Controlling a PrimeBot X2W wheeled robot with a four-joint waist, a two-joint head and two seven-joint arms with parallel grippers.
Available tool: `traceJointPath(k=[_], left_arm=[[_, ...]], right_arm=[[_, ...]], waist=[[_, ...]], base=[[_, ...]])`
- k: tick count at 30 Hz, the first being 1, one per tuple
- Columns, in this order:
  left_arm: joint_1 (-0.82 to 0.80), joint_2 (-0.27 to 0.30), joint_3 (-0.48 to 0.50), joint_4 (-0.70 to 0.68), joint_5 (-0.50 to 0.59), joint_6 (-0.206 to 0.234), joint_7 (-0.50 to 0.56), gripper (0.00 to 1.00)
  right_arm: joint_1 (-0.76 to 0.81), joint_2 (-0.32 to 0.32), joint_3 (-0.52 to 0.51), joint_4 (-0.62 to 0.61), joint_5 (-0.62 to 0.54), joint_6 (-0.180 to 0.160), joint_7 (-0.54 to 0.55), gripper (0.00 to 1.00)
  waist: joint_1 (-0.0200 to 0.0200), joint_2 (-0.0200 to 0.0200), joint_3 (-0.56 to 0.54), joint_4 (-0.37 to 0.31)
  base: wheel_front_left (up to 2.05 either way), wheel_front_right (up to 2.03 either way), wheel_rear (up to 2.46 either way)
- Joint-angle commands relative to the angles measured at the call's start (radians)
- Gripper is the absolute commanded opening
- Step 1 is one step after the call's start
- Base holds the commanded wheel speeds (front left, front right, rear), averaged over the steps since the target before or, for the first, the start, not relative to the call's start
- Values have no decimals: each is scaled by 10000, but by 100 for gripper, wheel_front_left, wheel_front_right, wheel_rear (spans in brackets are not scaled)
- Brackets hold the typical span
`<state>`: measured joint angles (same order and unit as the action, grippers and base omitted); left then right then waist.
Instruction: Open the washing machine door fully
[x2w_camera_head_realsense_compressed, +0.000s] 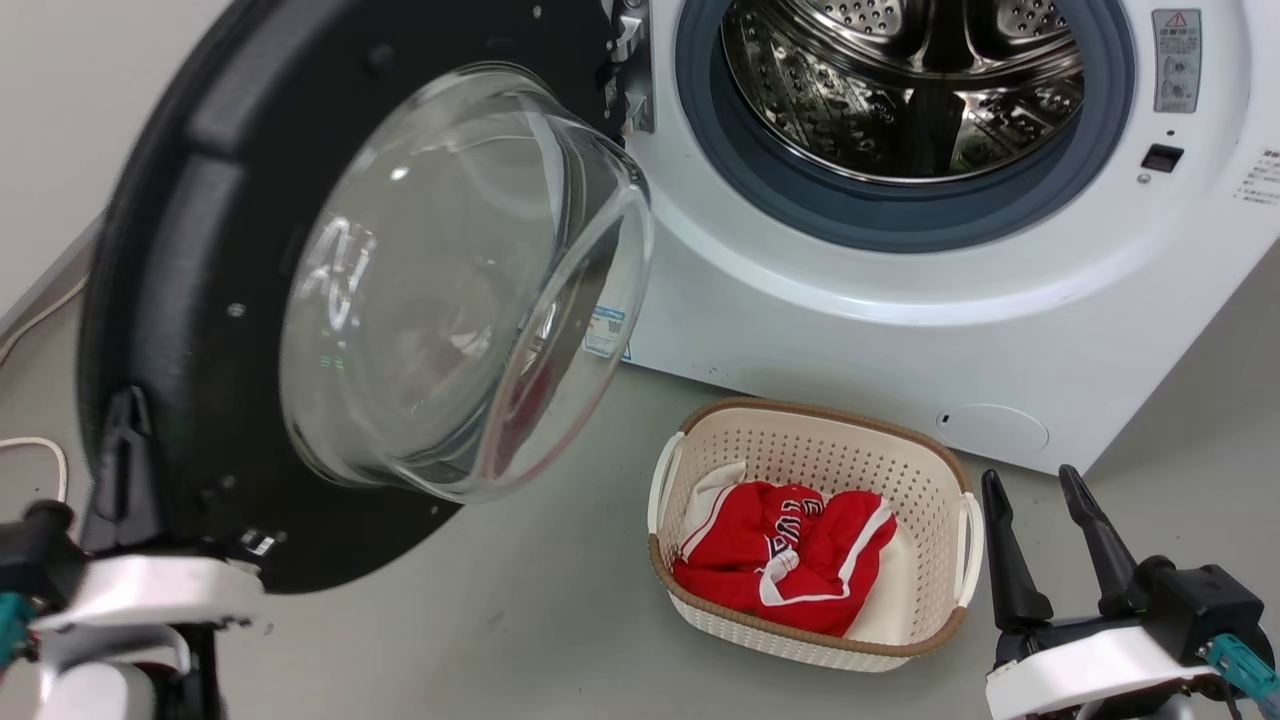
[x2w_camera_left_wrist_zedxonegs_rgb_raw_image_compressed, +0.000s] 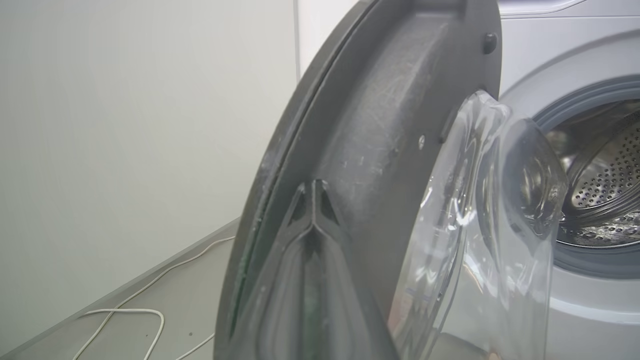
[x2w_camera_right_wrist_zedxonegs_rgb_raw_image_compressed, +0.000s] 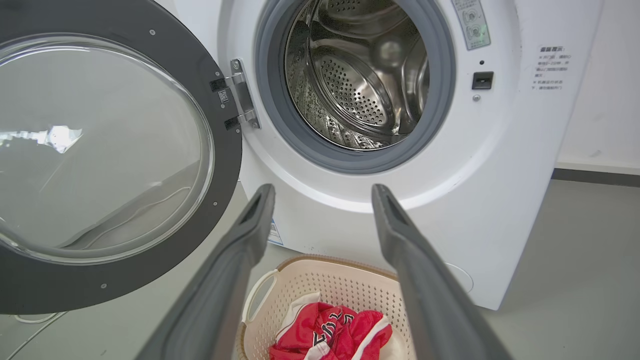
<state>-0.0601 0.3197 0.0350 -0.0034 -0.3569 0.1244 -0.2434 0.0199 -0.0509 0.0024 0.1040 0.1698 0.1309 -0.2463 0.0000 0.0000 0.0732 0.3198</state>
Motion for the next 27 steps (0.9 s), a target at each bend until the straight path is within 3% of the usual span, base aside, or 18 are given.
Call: traceJointPath(k=[1, 17, 27], left_arm=[[-462, 147, 199, 639, -213, -172, 36, 0], [-2293, 1090, 1519, 3641, -485, -1029, -200, 0], [-1548, 878, 2145, 3160, 50, -1017, -216, 0]], right_arm=[[-227, 17, -8, -80, -59, -3, 31, 100], [-390, 17, -7, -193, -187, -3, 197, 100], [-270, 18, -2, -4, -4, -3, 105, 100]], waist=[[0, 0, 161, -49], [0, 0, 547, -335], [0, 0, 220, -584]], base=[[0, 0, 0], [0, 0, 0], [0, 0, 0]])
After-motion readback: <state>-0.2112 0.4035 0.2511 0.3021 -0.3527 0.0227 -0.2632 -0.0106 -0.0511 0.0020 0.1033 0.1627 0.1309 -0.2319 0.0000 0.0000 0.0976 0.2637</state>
